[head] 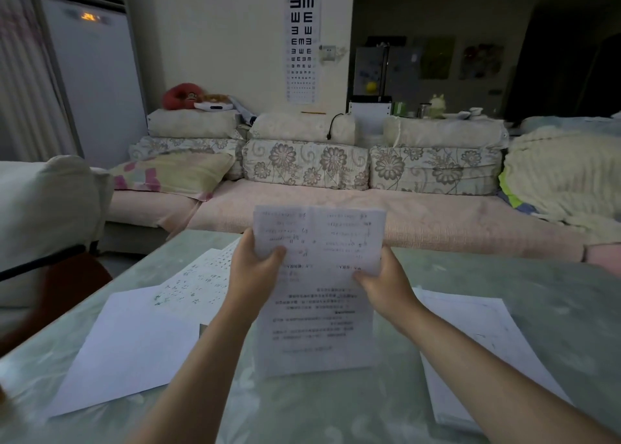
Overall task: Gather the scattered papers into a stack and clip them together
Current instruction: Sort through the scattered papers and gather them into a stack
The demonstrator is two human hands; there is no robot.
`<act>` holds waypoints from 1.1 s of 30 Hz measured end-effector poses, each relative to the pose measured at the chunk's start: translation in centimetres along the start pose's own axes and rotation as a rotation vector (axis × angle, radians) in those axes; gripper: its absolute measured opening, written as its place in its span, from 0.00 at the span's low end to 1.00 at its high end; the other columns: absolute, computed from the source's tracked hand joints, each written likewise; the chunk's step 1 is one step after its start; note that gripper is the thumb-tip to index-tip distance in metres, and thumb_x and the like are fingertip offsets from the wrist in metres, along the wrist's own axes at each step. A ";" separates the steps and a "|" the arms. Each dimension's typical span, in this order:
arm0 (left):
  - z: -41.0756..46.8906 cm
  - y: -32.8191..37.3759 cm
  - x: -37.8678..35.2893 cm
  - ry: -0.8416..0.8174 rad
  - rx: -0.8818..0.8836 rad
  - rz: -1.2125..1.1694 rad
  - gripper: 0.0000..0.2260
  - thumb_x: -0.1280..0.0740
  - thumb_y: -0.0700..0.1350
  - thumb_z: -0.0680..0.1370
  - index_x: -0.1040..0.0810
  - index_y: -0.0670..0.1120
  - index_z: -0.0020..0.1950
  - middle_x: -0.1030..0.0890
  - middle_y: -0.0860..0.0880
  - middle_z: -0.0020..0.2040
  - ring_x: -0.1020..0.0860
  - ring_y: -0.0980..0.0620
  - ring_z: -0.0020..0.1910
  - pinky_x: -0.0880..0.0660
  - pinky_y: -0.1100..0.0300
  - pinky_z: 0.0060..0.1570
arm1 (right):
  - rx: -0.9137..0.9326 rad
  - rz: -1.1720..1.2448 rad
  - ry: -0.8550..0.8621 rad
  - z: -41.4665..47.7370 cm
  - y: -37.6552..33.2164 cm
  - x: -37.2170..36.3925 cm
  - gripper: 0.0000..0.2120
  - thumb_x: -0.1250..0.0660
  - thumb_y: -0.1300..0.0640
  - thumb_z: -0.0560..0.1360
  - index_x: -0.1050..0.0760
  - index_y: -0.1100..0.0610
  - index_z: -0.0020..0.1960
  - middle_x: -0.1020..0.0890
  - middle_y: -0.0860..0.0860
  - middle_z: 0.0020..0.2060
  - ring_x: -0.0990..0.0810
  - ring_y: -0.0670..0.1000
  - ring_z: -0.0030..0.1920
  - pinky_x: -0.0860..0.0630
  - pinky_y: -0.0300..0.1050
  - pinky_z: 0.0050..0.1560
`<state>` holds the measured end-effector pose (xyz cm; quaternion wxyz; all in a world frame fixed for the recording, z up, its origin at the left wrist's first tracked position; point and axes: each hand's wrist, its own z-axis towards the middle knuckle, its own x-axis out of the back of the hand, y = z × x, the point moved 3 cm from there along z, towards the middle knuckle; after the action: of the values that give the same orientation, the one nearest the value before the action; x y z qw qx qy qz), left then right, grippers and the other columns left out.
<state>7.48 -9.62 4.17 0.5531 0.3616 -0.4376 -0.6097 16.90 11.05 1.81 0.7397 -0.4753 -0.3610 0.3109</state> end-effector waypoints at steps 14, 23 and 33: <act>-2.0 -4.0 -1.5 -0.141 0.142 0.227 0.15 0.38 0.36 0.77 0.31 0.49 0.60 0.23 0.55 0.50 0.22 0.53 0.50 0.26 0.62 0.36 | -0.115 -0.141 -0.063 -1.0 3.5 0.2 0.19 0.40 0.65 0.80 0.33 0.53 0.68 0.22 0.47 0.60 0.24 0.48 0.59 0.28 0.44 0.59; -1.7 -1.7 -7.0 -0.402 0.334 0.355 0.11 0.42 0.39 0.76 0.33 0.45 0.58 0.25 0.46 0.51 0.23 0.46 0.49 0.22 0.50 0.44 | -0.407 -0.097 -0.035 -0.7 3.7 7.5 0.17 0.41 0.69 0.75 0.30 0.56 0.61 0.21 0.54 0.55 0.21 0.56 0.53 0.21 0.58 0.55; -6.2 -5.0 -20.6 -0.549 0.459 0.334 0.04 0.36 0.36 0.73 0.24 0.37 0.38 0.20 0.37 0.41 0.23 0.44 0.35 0.24 0.51 0.37 | -0.564 -0.241 0.234 -4.1 9.7 19.8 0.12 0.40 0.69 0.72 0.23 0.61 0.50 0.18 0.56 0.44 0.20 0.56 0.43 0.25 0.44 0.41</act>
<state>14.07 10.01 -3.58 0.4119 0.2229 -0.7471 -0.4716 29.94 28.41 -3.68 0.6468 -0.6479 -0.3990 0.0519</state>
